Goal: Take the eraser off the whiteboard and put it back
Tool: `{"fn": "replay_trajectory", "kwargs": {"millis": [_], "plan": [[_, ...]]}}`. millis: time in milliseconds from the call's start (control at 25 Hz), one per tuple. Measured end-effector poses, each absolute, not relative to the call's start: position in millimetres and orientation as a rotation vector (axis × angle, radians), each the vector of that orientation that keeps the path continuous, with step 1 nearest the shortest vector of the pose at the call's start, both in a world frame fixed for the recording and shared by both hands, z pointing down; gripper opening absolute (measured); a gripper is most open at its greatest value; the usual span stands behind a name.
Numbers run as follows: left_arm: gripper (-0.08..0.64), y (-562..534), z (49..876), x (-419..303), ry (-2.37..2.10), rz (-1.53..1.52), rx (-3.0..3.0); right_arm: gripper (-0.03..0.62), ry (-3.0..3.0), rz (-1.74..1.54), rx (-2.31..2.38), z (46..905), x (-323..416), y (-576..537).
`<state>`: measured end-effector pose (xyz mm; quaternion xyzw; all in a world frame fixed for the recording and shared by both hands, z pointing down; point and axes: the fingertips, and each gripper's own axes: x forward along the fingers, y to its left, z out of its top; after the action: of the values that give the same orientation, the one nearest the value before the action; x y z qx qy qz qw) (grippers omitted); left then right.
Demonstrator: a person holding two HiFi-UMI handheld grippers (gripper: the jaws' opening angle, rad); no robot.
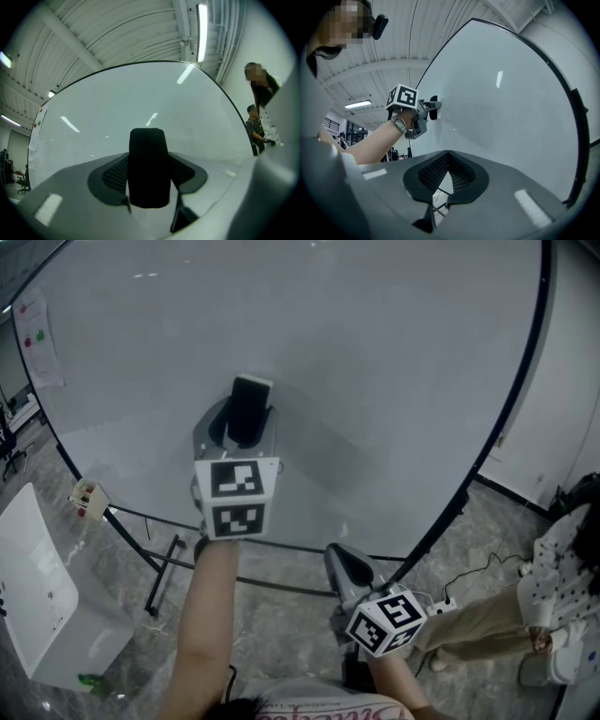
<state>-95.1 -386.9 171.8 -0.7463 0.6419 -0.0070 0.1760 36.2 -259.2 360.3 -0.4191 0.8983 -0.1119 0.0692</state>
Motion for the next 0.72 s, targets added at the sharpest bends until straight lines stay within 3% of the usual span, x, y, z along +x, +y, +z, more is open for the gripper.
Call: {"fn": "replay_trajectory", "kwargs": {"millis": [720], "plan": [[0.243, -289, 196, -112, 1.765, 0.21, -2.277, 0.002, 2.723, -0.324, -1.224, 357, 23, -217]]}}
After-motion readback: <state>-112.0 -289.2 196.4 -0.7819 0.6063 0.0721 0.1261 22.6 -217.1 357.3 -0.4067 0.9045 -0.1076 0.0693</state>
